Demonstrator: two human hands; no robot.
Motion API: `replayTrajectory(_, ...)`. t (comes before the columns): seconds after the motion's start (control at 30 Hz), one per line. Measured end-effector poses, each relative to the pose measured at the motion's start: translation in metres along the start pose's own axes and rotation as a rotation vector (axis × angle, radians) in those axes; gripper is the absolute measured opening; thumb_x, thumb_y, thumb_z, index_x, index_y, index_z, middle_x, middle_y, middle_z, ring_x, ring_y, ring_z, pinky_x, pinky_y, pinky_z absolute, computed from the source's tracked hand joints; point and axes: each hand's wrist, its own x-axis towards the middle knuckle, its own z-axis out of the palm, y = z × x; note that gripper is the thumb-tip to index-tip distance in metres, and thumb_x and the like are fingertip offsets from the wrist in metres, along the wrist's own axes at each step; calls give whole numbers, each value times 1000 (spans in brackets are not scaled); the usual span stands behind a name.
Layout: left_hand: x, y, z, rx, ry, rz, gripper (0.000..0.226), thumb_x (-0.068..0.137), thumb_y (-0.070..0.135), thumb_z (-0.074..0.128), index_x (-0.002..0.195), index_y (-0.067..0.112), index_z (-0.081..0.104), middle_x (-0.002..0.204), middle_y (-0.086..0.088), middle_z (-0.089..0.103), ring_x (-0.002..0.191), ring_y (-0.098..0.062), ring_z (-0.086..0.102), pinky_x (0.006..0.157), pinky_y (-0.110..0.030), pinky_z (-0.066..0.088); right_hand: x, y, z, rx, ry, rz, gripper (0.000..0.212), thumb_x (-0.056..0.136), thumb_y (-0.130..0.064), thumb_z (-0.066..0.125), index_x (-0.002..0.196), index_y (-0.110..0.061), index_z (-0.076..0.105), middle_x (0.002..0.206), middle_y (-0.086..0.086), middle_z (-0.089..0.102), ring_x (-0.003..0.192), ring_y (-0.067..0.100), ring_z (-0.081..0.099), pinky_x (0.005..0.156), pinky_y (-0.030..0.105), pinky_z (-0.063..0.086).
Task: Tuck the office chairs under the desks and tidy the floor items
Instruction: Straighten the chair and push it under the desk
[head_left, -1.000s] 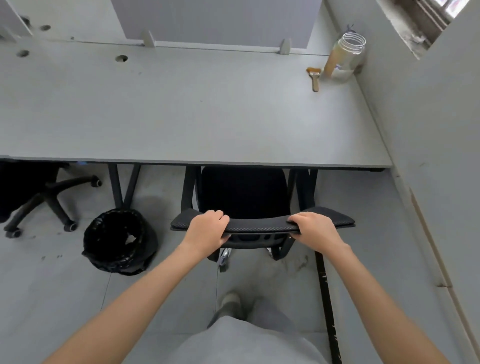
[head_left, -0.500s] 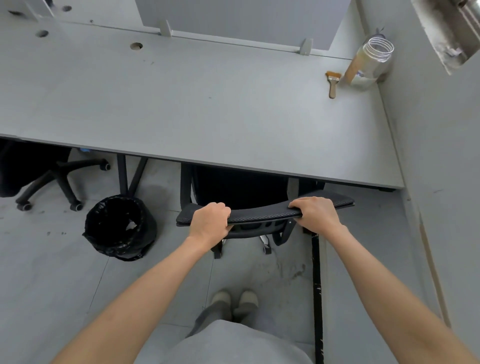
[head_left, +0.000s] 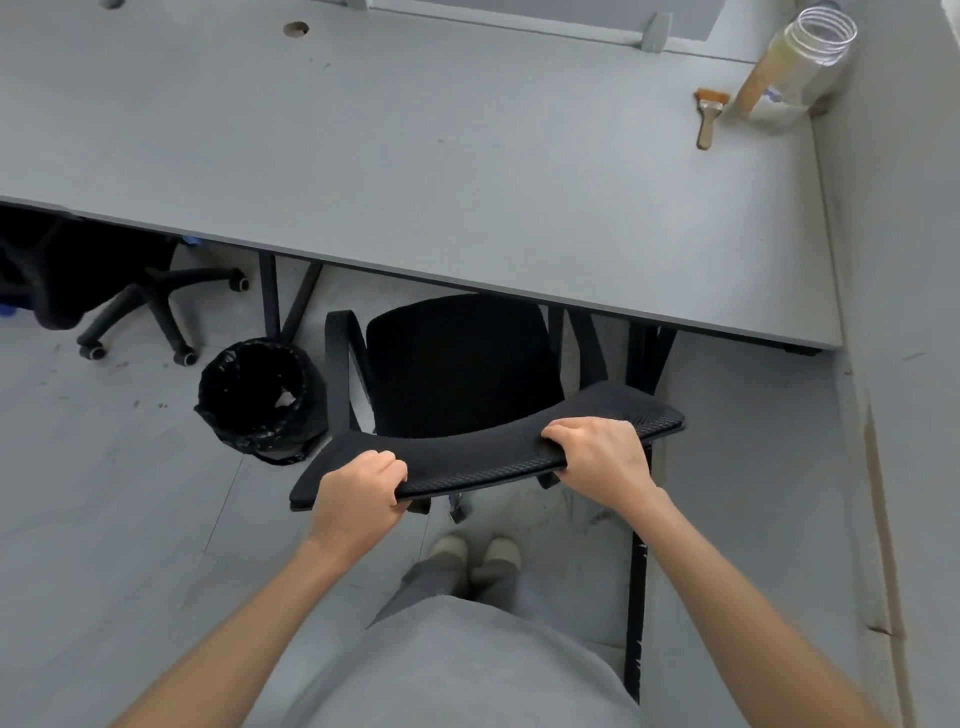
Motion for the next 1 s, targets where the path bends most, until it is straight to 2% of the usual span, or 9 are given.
replayTrajectory(0.13, -39, -22, 3, 6, 63, 23, 18, 68, 27, 50, 55, 16, 48, 52, 5, 47, 58, -12, 36, 35, -21, 20, -20, -36, 14, -7, 10, -34, 21, 60, -21, 61, 79, -24, 69, 76, -10, 70, 66, 13, 67, 48, 23, 45)
replayTrajectory(0.2, -56, -41, 4, 16, 95, 52, 17, 68, 25, 47, 55, 15, 49, 53, 4, 49, 62, -13, 35, 33, -23, 26, -32, -60, 20, -13, 6, -55, 20, 48, -23, 59, 65, -26, 67, 64, -12, 67, 54, 8, 62, 40, 17, 39)
replayTrajectory(0.27, -67, -58, 2, 38, 99, 80, 15, 67, 23, 45, 55, 15, 51, 54, 4, 51, 61, -12, 38, 33, -23, 27, -41, -81, 29, -21, 23, -75, 21, 42, -24, 62, 62, -28, 66, 60, -12, 65, 50, 6, 59, 38, 14, 36)
replayTrajectory(0.43, -64, -89, -4, 71, 106, 176, 14, 65, 22, 46, 56, 14, 52, 54, 3, 51, 62, -13, 37, 33, -22, 27, -43, -110, 42, -14, 78, -9, 20, 45, -23, 61, 64, -27, 66, 61, -11, 65, 51, 7, 61, 39, 15, 37)
replayTrajectory(0.53, -47, -106, -8, 60, 101, 210, 19, 69, 26, 49, 54, 14, 51, 52, 3, 50, 53, -12, 46, 31, -23, 30, -34, -121, 43, -27, 132, 58, 21, 49, -21, 69, 69, -26, 68, 64, -11, 67, 53, 10, 63, 39, 18, 43)
replayTrajectory(0.7, -7, -141, -21, 62, 41, 294, 28, 54, 20, 77, 53, 15, 50, 52, 3, 51, 48, -17, 52, 37, -18, 26, -7, -149, 32, 9, 301, 200, 19, 59, -26, 67, 77, -24, 73, 65, -11, 70, 55, 15, 66, 41, 21, 44)
replayTrajectory(0.77, 0, -145, -27, 61, 9, 320, 34, 49, 18, 83, 52, 14, 50, 51, 2, 52, 47, -18, 53, 39, -17, 24, 0, -155, 26, 25, 262, 246, 23, 63, -23, 73, 86, -23, 73, 76, -8, 74, 67, 19, 69, 50, 26, 49)
replayTrajectory(0.87, -6, -138, -28, 21, 10, 339, 36, 47, 19, 85, 51, 14, 49, 49, 3, 50, 45, -16, 51, 38, -17, 24, -5, -152, 22, 20, 136, 282, 29, 75, -24, 67, 104, -25, 69, 97, -7, 73, 88, 20, 68, 65, 29, 48)
replayTrajectory(1.0, -33, -125, -17, -4, -39, 340, 39, 41, 19, 86, 50, 14, 49, 48, 5, 48, 44, -14, 48, 36, -19, 22, -25, -147, 20, 20, 174, 251, 31, 63, -19, 77, 93, -26, 72, 86, -10, 74, 76, 18, 70, 57, 26, 50)
